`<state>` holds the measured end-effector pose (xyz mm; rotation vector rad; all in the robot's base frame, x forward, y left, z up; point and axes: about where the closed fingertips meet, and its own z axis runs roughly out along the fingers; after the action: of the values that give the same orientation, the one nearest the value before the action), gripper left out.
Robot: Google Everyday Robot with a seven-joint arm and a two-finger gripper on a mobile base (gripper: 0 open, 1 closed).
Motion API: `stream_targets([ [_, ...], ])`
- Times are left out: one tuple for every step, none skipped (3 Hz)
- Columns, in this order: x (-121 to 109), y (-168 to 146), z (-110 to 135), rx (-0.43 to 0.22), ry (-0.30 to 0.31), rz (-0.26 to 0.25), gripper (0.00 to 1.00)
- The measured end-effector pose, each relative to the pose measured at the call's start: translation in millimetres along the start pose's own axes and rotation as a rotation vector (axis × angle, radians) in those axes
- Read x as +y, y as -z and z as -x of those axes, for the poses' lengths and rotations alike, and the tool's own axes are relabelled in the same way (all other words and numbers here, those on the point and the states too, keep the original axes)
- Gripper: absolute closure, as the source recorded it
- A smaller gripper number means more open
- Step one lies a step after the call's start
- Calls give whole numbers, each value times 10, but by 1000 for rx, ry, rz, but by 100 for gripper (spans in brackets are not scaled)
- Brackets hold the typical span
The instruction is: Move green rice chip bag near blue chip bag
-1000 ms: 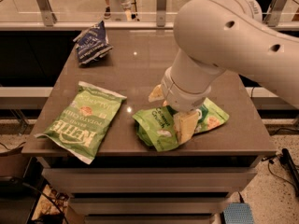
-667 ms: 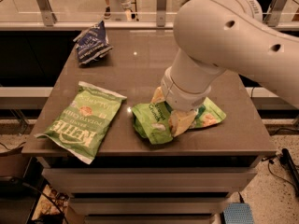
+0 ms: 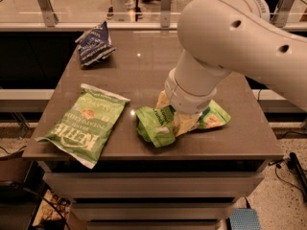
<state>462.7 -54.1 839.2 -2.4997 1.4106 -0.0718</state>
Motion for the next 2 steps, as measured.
stream_targets([
  [0,6,5,1,1,-1,100],
  [0,6,5,1,1,-1,100],
])
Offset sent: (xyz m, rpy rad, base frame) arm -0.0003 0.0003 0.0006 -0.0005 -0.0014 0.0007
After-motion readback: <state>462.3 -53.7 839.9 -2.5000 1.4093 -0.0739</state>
